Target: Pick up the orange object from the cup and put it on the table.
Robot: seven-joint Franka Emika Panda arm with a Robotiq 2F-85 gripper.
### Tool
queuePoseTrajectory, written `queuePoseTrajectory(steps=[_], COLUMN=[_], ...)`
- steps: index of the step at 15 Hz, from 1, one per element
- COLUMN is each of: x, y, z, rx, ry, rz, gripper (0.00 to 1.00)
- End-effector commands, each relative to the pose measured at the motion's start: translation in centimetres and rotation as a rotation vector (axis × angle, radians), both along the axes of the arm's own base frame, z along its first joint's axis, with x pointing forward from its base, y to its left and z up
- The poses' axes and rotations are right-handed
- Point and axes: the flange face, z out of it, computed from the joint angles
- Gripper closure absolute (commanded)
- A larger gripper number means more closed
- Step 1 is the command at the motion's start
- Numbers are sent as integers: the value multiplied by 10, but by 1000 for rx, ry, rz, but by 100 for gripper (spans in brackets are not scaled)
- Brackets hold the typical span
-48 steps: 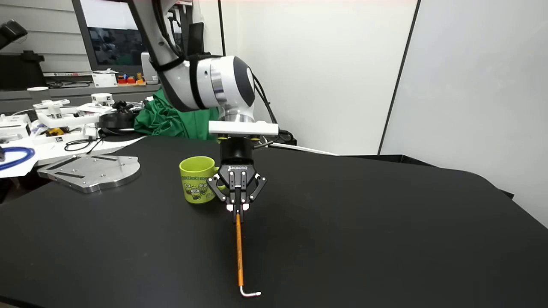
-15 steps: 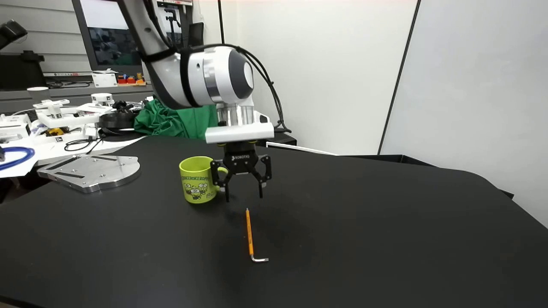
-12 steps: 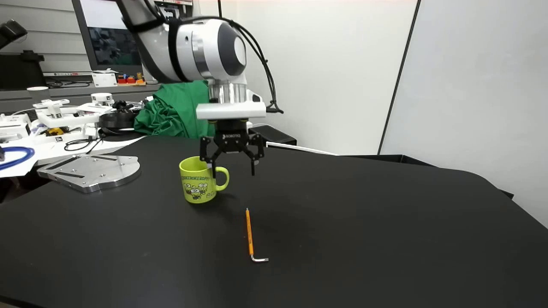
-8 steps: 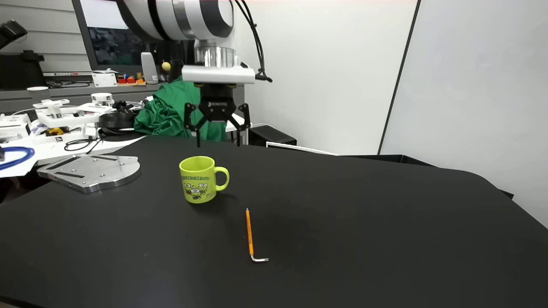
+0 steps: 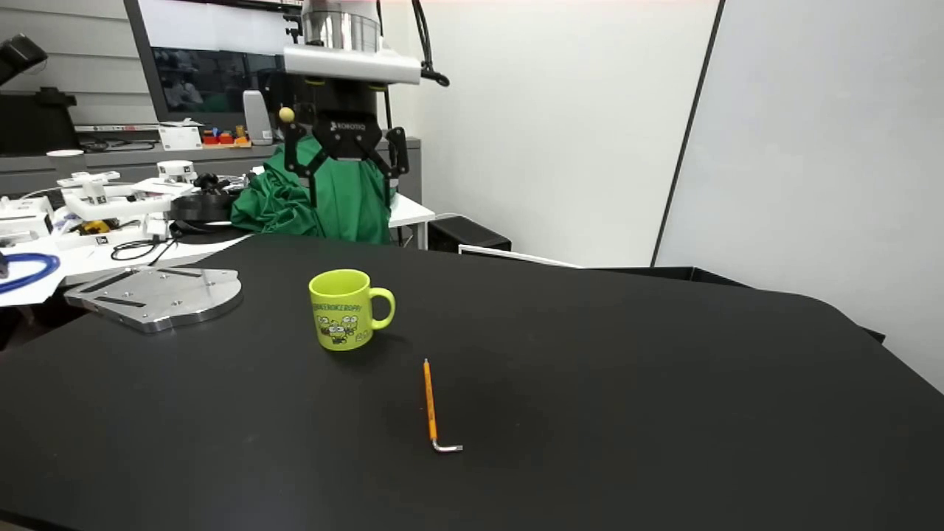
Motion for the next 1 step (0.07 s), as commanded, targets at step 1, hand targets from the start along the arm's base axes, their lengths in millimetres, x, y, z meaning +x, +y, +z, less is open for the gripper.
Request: queuePoseTrajectory(steps=[1], x=[-1], y=[0], z=[-1], rx=[0], ry=[3], rz=[1], gripper=[0])
